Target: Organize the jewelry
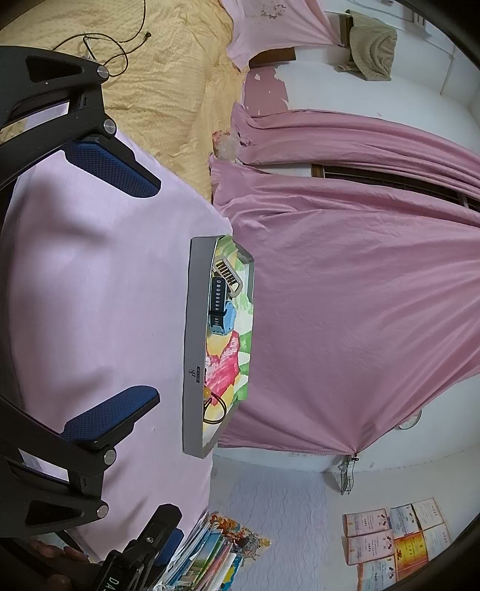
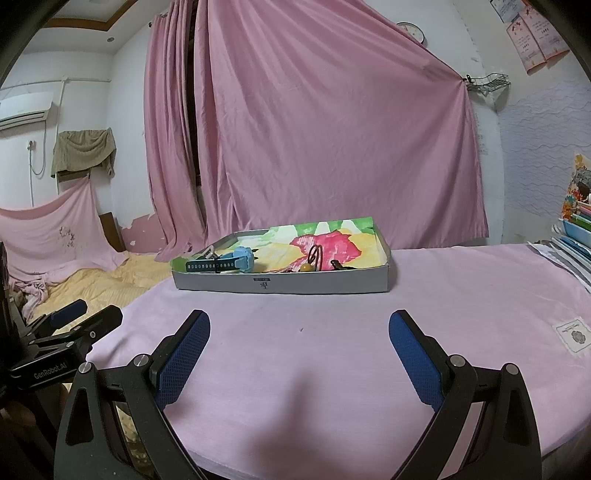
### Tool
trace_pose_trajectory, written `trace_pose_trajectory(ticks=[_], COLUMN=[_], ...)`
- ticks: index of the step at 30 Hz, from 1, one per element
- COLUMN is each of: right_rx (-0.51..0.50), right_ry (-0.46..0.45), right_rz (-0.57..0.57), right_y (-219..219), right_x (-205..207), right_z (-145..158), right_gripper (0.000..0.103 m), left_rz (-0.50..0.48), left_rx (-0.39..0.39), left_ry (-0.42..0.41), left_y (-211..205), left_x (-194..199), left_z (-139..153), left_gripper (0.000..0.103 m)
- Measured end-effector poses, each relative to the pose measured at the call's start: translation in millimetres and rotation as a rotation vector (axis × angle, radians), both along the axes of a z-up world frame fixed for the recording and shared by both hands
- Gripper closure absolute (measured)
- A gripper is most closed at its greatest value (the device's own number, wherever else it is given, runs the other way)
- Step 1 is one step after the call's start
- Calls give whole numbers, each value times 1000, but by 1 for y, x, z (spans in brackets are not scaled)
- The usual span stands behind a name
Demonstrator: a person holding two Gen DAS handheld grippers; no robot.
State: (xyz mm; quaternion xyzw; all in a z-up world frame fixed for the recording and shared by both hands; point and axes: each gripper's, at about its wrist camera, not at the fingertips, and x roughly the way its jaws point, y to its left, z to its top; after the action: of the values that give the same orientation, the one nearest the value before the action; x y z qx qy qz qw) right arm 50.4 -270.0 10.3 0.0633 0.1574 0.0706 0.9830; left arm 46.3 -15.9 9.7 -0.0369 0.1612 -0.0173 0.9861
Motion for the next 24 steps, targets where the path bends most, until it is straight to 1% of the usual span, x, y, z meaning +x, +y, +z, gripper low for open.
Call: trace_pose_trajectory(ticks=[8,13,16,20,24], right_rx=[2,2,4,5,8], right_ry=[3,3,6,10,20], right_rz=[2,2,-1,-4,-3], right_y=[1,1,1,1,1], right_x=[0,-1,-1,-2,1], right_z=[0,0,-1,-2,-4], right_gripper=[8,8,8,8,8], left_rz=[0,9,15,37,36], left_rx=[-2,11,15,22,32], left_ry=[6,0,9,-7,-7], left_y=[1,0,-1,-1,-2], left_x=[-1,1,3,0,1], left_z=[-1,0,-1,-2,-2], left_gripper=[1,1,1,1,1])
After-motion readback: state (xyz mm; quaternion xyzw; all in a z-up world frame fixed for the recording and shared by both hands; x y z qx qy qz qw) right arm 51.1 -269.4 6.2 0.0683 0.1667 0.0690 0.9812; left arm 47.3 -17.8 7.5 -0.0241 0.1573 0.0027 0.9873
